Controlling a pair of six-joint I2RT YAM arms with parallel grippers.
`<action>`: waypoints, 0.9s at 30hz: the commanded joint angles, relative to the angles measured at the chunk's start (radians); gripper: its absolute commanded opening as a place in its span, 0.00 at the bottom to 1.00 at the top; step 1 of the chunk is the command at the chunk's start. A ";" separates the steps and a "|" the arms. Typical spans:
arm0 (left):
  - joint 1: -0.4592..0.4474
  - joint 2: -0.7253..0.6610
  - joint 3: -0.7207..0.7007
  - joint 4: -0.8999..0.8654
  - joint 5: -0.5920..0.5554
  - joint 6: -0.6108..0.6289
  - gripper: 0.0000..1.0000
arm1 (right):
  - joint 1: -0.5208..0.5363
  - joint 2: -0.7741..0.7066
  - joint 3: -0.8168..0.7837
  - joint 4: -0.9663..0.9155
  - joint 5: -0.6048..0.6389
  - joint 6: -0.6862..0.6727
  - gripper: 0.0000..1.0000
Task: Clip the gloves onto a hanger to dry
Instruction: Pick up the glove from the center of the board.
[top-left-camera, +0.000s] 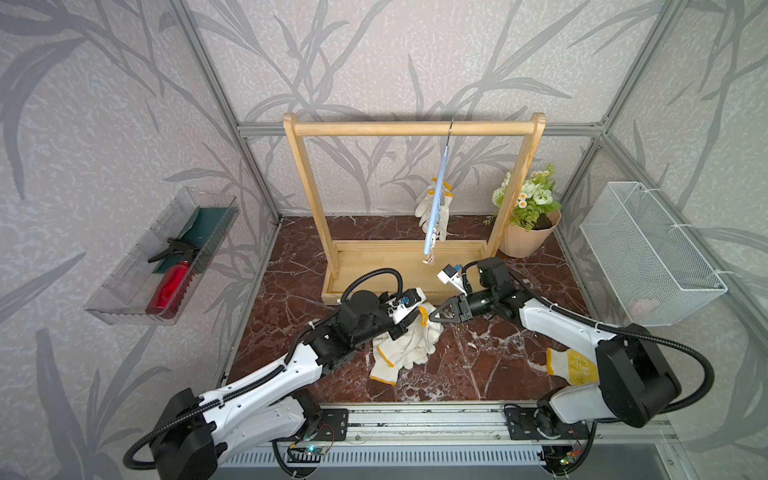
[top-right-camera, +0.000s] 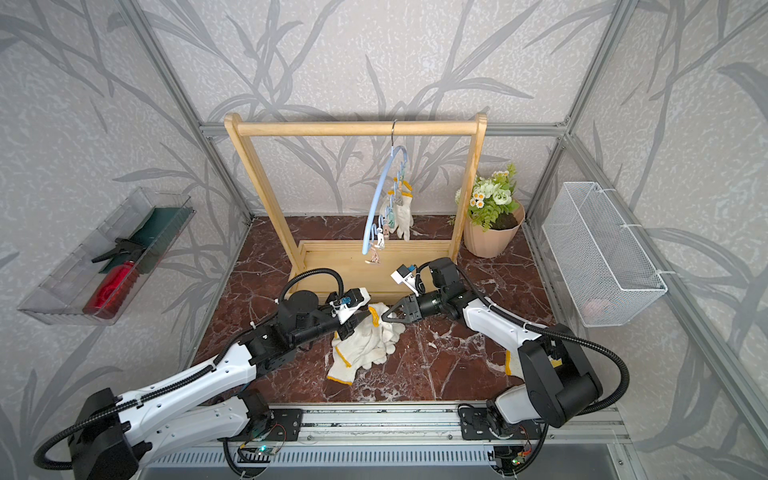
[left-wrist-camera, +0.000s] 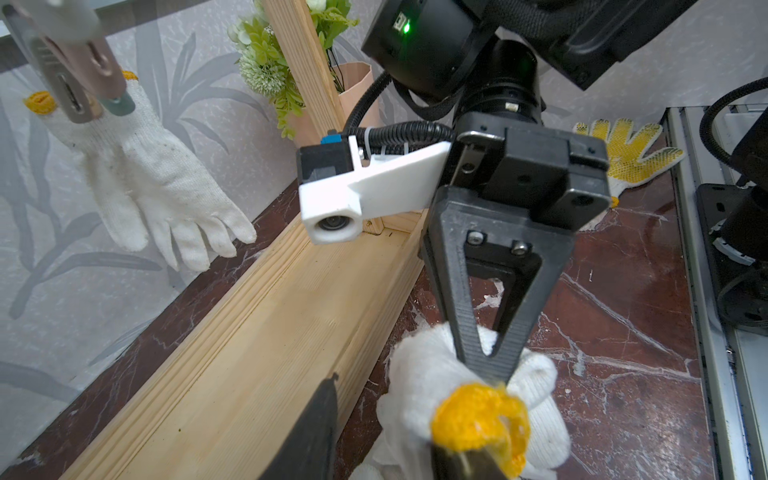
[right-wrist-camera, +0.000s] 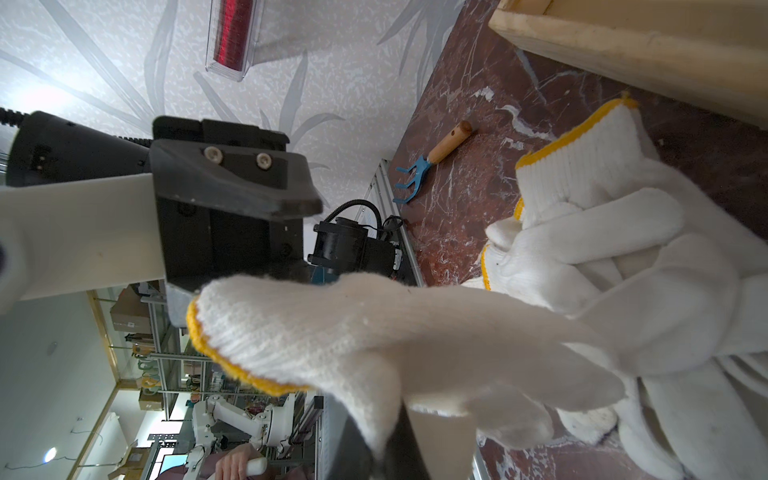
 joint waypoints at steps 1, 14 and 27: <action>-0.003 -0.013 0.043 0.004 0.078 0.013 0.35 | 0.003 0.017 -0.012 0.073 -0.038 0.034 0.00; -0.004 0.006 0.048 -0.006 0.074 -0.044 0.00 | -0.001 -0.034 -0.037 0.142 0.011 0.035 0.32; 0.005 0.065 0.263 -0.214 -0.295 -0.306 0.00 | 0.235 -0.428 -0.146 -0.077 0.903 -0.541 0.55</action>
